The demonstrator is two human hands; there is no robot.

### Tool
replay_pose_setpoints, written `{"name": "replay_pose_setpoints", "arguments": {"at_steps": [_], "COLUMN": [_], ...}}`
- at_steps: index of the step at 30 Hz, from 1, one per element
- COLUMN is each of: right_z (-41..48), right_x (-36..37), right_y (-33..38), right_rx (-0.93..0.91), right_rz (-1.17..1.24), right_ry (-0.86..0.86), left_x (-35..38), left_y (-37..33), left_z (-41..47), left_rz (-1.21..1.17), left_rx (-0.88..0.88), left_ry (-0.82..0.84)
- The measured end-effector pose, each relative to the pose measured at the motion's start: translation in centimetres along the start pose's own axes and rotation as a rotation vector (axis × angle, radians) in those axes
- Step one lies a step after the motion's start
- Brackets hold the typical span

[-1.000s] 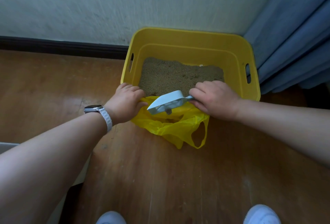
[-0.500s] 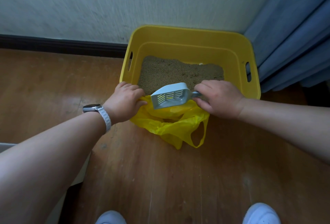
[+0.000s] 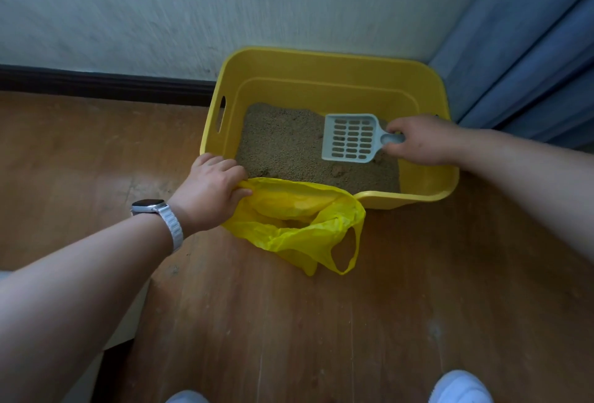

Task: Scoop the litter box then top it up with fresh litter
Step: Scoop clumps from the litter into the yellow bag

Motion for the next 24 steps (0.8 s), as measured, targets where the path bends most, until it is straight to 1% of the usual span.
{"name": "replay_pose_setpoints", "arguments": {"at_steps": [5, 8, 11, 13, 16, 19, 24], "right_z": [1.5, 2.2, 3.6, 4.8, 6.0, 6.7, 8.7], "right_x": [-0.4, -0.2, 0.1, 0.8, 1.8, 3.0, 5.8], "right_y": [-2.5, -2.8, -2.7, -2.6, -2.4, -1.8, 1.0], "right_rx": [0.056, 0.059, 0.052, 0.054, 0.037, -0.032, -0.171], "right_rz": [-0.176, -0.318, -0.463, -0.506, -0.474, -0.378, -0.261], "right_ry": [0.092, 0.187, 0.243, 0.281, 0.336, 0.370, 0.362], "left_x": [0.3, 0.6, 0.5, 0.4, 0.4, 0.6, 0.7], "left_y": [0.2, 0.4, 0.4, 0.3, 0.3, 0.4, 0.8], "left_z": [0.2, 0.2, 0.2, 0.3, 0.3, 0.2, 0.0], "left_rz": [0.035, 0.042, 0.044, 0.043, 0.048, 0.059, 0.072], "left_rx": [0.008, 0.011, 0.012, 0.015, 0.030, 0.043, 0.045], "left_ry": [-0.027, -0.046, -0.087, -0.106, -0.125, -0.149, -0.150]}}
Point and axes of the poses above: each hand's wrist, its own z-axis towards the middle knuckle, its own x-axis out of the palm, y = z × x, the point moved 6 cm from there along z, towards the middle knuckle, and after that the axes turned 8 degrees about y, right-handed, at the moved point
